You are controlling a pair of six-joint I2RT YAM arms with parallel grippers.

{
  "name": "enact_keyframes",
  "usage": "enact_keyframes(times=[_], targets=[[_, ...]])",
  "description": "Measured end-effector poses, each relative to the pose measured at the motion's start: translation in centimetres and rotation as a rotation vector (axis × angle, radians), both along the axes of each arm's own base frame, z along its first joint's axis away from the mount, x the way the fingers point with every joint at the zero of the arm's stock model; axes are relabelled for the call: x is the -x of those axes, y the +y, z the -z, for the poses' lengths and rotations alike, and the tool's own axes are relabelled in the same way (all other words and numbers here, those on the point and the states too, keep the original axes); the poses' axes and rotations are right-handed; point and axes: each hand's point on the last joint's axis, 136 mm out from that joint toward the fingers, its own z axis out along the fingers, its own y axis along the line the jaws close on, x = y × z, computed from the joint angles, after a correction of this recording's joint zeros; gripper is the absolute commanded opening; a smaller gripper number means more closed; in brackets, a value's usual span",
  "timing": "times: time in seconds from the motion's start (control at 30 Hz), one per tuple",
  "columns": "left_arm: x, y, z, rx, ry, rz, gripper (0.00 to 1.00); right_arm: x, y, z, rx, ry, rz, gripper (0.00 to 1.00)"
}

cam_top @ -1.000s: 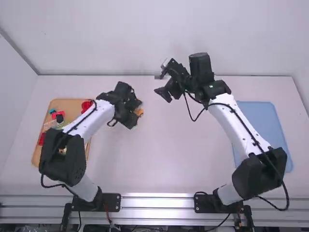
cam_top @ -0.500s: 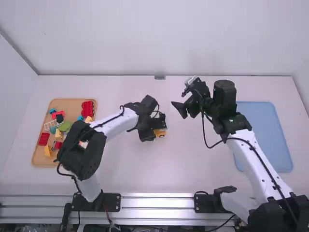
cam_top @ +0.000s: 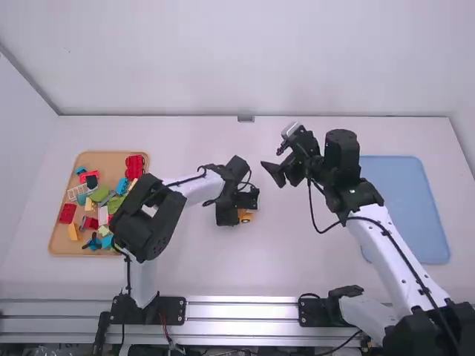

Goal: Assemble lego blocks to make yellow taxi

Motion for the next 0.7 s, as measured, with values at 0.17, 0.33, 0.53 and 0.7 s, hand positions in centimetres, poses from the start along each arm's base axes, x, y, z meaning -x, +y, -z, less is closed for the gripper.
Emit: enact_keyframes(times=[0.17, 0.33, 0.53, 0.7], targets=[[-0.1, 0.4, 0.0, -0.019, -0.003, -0.024, 0.95, -0.5, -0.1, -0.9, -0.011, -0.047, 0.003, 0.99], [0.2, 1.3, -1.7, -0.029, 0.028, -0.098, 0.99, -1.4, 0.3, -2.2, -0.049, -0.113, -0.028, 0.98], [-4.2, 4.6, -10.9, 0.151, -0.150, -0.338, 0.99, -1.6, 2.8, -0.2, -0.053, -0.027, -0.119, 0.99], [-6.7, 11.8, -17.7, 0.277, -0.289, -0.714, 0.99, -0.8, 6.3, -0.9, -0.029, -0.018, -0.252, 0.99]])
